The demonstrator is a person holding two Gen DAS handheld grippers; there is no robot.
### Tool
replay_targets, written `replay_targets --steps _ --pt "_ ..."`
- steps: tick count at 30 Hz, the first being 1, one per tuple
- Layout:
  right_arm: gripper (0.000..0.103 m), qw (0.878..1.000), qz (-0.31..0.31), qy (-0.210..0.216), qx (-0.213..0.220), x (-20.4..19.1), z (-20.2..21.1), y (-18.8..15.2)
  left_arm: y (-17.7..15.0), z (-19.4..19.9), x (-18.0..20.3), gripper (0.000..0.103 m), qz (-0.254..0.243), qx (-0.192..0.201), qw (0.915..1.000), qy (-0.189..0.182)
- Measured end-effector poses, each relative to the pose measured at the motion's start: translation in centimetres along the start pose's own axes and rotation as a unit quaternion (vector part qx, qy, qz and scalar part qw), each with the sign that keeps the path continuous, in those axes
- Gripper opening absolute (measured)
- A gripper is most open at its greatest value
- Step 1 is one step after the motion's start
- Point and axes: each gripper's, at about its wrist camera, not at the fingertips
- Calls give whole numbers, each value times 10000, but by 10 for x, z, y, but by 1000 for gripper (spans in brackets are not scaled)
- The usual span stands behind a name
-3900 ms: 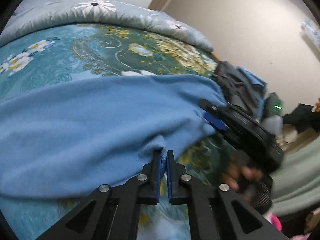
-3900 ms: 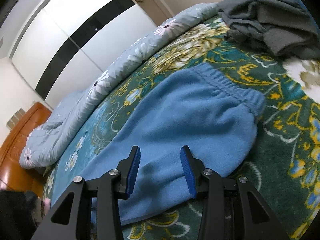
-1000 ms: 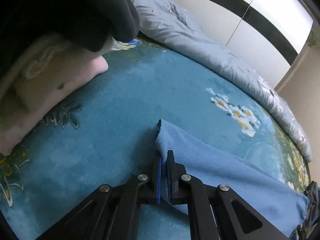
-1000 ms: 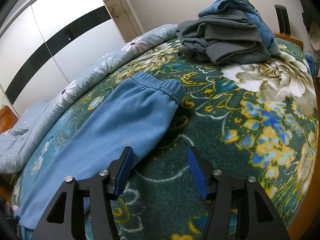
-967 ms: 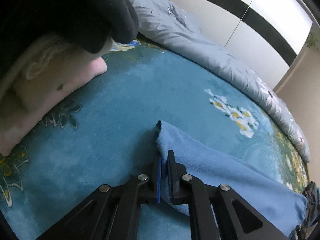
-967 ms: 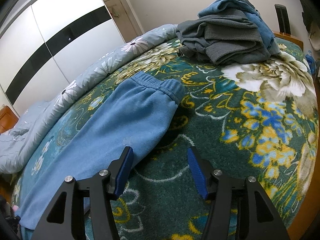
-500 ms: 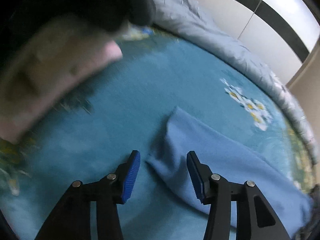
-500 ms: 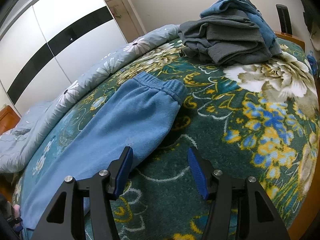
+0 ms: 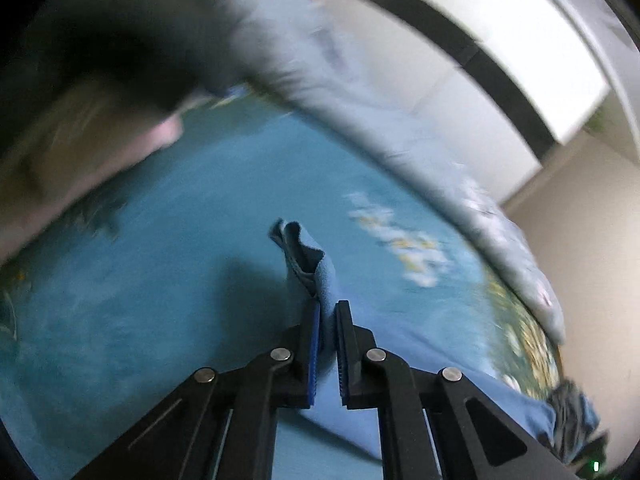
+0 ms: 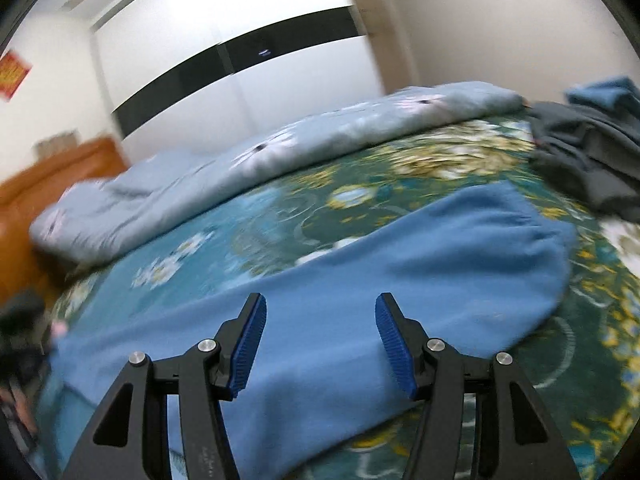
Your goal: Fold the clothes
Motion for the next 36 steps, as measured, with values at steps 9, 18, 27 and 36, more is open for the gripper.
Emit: replay_targets --steps 9,18,27,36 --pt "59 9954 -816 -67 -488 41 -15 -9 -44 -53 159 8 -1435 -834 9767 -1358" --pt "59 9957 -713 -55 -581 40 -20 -9 -140 -131 192 8 -1735 -2347 9490 -1197" --pt "61 9961 -636 12 -616 37 -21 -11 -150 -116 188 53 -1558 -2734 9356 -1599" --pt "62 9976 -462 357 -385 25 -6 -9 -90 -58 128 69 -2302 -1757 9569 -240"
Point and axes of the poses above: each gripper's, at about its wrist camera, not at the fingertips, and z roughly against the way its jaws point, x to its right, y to its top, and after that the axes turned 12 degrees about -y, right-handed
